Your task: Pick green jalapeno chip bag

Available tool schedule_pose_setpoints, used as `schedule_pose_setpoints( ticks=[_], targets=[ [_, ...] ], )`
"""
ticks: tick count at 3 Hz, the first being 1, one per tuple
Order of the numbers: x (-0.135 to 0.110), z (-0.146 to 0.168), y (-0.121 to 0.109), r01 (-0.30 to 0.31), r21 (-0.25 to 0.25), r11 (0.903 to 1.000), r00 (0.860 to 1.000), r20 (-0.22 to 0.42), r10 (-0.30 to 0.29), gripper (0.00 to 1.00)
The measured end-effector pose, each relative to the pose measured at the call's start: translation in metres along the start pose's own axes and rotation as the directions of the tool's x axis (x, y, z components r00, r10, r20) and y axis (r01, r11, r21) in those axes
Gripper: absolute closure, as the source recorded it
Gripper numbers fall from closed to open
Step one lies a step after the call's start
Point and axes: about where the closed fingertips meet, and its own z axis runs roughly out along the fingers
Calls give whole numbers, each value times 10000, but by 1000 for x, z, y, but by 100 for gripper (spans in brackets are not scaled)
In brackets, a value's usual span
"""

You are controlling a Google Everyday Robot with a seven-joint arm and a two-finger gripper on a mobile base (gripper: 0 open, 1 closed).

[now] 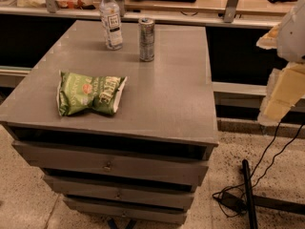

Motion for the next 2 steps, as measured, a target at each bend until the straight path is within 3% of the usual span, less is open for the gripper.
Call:
schedule_pose_setpoints(
  ticks=[1,2],
  targets=[
    [0,0,0,-21,-8,10000,10000,45,21,0],
    [-5,-1,1,-394,-217,9990,9955,852,411,0]
  ],
)
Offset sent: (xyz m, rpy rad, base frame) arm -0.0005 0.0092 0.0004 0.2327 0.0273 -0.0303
